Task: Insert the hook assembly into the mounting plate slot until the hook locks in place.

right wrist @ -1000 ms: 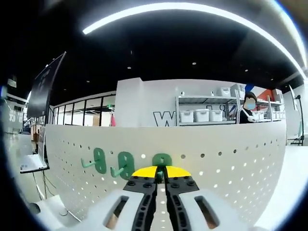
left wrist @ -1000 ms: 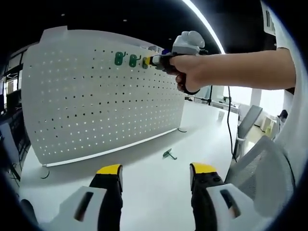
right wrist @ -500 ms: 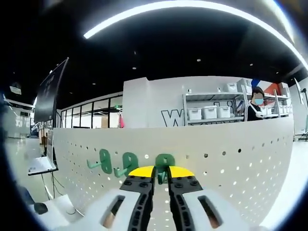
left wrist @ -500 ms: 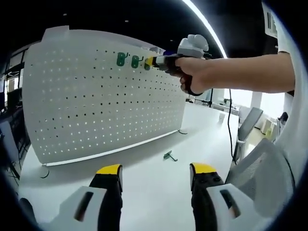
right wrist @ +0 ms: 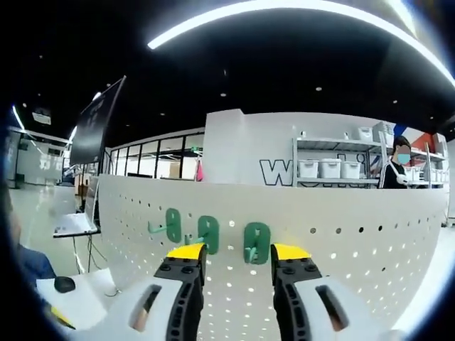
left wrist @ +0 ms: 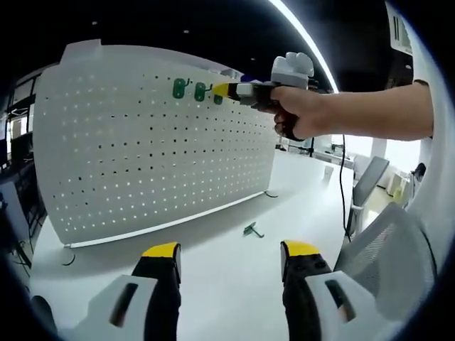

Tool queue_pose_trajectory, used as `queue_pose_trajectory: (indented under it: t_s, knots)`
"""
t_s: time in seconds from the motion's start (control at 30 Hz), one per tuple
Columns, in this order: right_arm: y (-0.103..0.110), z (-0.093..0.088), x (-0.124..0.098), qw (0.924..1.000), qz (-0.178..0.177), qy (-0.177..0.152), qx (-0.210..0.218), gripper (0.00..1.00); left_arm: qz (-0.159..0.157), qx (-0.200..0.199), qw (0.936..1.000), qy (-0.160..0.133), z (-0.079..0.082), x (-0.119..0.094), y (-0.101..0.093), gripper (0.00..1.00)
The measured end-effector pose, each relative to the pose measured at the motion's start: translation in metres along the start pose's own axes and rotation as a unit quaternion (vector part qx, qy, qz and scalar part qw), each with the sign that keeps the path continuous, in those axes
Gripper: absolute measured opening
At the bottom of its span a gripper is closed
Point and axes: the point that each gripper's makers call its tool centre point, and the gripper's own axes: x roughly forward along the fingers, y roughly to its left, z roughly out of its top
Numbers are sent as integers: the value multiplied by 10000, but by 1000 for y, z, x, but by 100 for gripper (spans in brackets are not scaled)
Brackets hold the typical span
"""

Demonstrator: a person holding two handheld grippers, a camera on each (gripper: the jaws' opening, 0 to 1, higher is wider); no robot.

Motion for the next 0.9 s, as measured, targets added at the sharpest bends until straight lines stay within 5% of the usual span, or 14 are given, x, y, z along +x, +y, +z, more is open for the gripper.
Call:
queue_pose_trajectory:
  t_s: [0.23,0.57,0.9]
  knots:
    - [7,-8,-6,9996,259,40,75,49,-27,15,10000,6,0,1,-3,59]
    - [7,-10,-9,9994,317,54,107,50,-20,29,10000,-1,2,0,-3,59]
    - [14,-12,-23,9968,771,-62,218,54,-18,33,10000,-8,1,0,-3,59]
